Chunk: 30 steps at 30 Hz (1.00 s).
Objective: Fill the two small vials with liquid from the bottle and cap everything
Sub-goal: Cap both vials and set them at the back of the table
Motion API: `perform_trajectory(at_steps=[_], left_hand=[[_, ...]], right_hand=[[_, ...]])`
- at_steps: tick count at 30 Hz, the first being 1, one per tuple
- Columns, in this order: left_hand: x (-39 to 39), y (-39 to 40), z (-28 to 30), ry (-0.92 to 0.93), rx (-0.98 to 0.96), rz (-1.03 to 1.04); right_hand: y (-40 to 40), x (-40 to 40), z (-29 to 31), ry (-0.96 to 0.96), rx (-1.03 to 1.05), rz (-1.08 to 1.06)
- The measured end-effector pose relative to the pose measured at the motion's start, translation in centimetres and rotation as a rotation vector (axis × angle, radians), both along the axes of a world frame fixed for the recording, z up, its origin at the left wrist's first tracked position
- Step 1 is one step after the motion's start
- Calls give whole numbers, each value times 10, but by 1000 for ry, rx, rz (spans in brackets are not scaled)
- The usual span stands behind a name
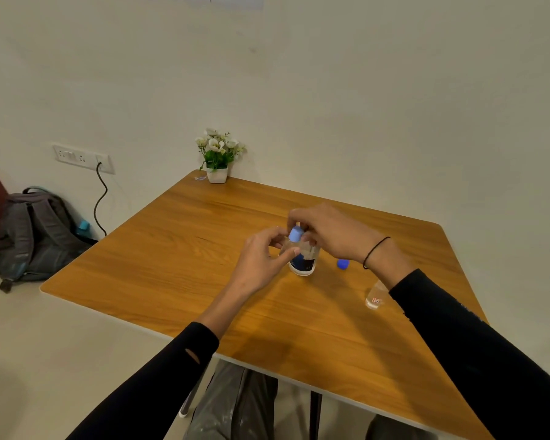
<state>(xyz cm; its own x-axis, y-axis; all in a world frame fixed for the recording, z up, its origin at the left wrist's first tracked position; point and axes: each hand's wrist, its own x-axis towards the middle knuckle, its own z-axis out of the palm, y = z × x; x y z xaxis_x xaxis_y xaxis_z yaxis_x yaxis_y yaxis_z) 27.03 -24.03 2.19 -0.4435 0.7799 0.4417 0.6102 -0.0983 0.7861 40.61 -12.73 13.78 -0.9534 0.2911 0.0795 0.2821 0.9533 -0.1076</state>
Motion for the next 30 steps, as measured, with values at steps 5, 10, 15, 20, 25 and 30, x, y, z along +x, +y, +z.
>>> perform_trajectory(at_steps=[5,10,15,20,25,30], left_hand=[[7,-1,0,7,30,-22],[8,1,1,15,6,-5],[13,-1,4,5,13,-17],[18,1,4,15,-1,-18],[24,5,4,-16,1,-42],[36,18,1,0,-9,-65]], right_hand=[[1,2,3,17,120,-83],[-1,4,0,-28,139,-22],[1,10,5,0,77,-21],[0,13,3,-36,217,-51],[1,21,4,-32,111,30],[11,32,-3,-41,223,15]])
